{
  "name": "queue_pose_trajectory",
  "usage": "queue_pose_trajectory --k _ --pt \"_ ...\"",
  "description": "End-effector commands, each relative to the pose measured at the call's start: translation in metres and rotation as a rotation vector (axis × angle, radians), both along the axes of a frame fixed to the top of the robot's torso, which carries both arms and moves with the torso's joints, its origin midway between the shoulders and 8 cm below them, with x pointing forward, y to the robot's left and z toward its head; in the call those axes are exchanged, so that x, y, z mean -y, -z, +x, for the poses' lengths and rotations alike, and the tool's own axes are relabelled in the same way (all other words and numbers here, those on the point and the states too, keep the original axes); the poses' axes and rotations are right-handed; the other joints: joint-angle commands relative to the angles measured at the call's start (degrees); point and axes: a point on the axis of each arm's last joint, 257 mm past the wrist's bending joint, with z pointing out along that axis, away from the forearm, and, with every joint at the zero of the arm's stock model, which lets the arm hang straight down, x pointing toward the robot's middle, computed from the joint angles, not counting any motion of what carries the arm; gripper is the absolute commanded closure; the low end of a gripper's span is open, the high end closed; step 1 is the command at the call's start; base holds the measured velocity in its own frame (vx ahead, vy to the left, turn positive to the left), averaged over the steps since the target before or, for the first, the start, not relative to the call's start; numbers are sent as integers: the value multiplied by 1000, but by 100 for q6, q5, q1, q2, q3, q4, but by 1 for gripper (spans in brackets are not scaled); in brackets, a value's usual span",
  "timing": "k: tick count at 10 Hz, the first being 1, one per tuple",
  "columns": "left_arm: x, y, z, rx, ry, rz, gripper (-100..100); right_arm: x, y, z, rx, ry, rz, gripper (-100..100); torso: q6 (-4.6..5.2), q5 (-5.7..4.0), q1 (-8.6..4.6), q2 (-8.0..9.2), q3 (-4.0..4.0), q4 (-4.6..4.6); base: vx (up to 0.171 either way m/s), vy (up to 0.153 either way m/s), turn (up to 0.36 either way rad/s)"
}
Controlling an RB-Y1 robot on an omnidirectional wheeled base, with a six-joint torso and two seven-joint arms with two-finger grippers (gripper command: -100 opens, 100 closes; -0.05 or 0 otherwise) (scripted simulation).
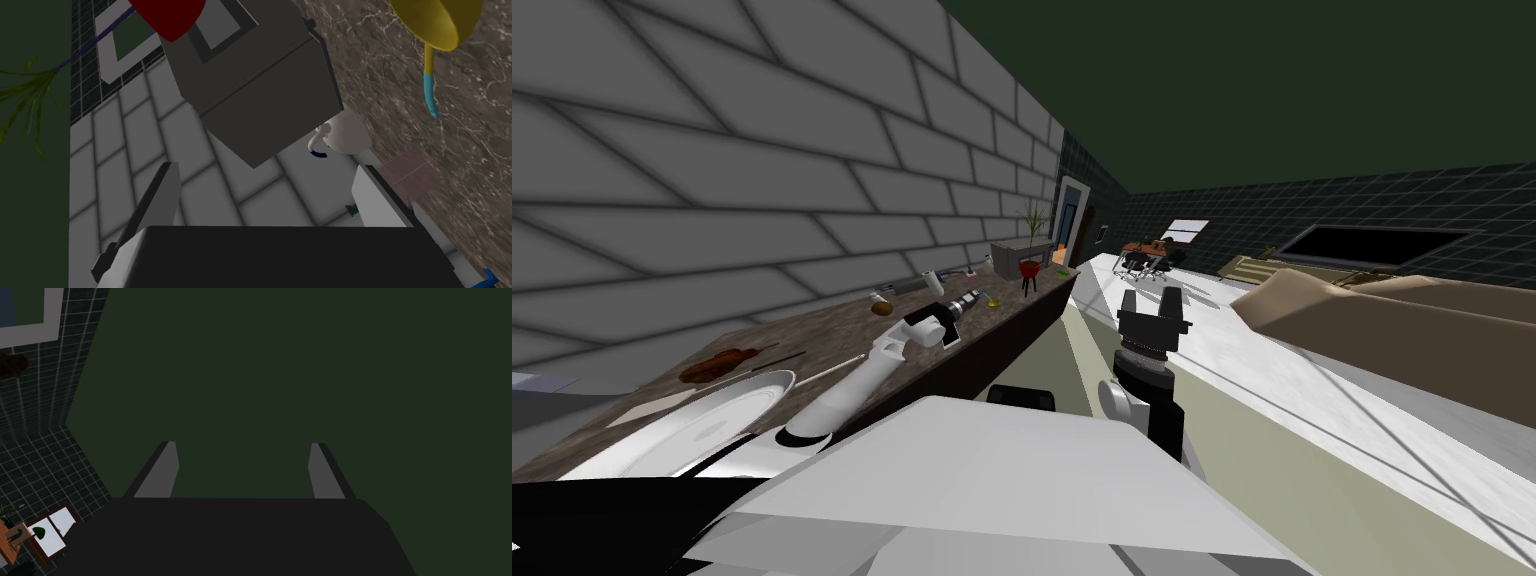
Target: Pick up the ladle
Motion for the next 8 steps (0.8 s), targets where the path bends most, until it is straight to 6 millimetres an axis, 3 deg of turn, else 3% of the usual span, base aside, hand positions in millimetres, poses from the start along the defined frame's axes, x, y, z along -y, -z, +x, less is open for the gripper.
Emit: queue_pose_trajectory --k 1,8 --pt "-6 12 1 -50 -1 18 -100 0 0 0 0 0 0 0 0 0 0 0 0 0 -5 14 -17" --pt "-49 63 16 -271 8 153 -100 0 0 0 0 0 0 0 -2 0 -2 -4 -2 -1 4 13 -40"
